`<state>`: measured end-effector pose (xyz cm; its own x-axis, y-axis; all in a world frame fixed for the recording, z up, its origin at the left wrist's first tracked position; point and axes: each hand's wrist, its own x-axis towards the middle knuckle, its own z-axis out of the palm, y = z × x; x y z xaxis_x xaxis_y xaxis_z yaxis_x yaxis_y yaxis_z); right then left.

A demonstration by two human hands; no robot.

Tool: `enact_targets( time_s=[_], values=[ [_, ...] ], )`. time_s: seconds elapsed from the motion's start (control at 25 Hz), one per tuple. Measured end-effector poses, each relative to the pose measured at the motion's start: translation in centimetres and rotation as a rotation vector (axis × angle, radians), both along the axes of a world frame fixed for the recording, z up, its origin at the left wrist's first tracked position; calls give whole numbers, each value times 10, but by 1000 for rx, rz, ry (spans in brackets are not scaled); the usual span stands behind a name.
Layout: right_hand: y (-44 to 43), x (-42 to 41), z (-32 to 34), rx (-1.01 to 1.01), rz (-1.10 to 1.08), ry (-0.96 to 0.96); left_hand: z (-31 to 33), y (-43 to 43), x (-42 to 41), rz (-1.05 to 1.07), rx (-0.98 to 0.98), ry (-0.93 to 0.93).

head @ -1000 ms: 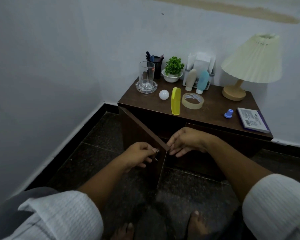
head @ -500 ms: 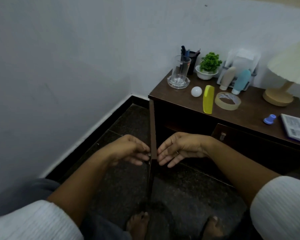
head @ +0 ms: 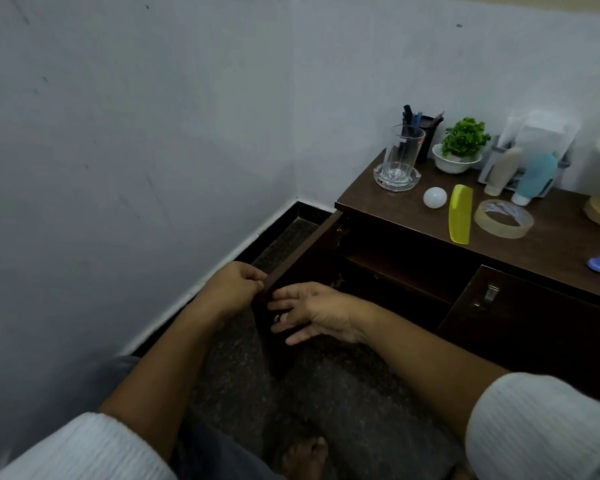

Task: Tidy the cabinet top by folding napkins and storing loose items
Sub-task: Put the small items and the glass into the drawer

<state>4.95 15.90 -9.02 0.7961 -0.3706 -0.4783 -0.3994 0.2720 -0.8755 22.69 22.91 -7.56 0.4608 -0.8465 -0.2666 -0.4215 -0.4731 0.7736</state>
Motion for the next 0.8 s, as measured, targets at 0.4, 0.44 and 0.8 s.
enact_targets(
  time_s=[0.4,0.44,0.8],
  values=[
    [4,22,-5,-84,-46,-51,7,-11,3,110,-109,-315],
    [3,16,-2,-89,-68,-53,14,-15,-3,79,-154,-334],
    [-38,-147,8,-178,-633,181,32,-95,-147,-342,-185,204]
  ],
)
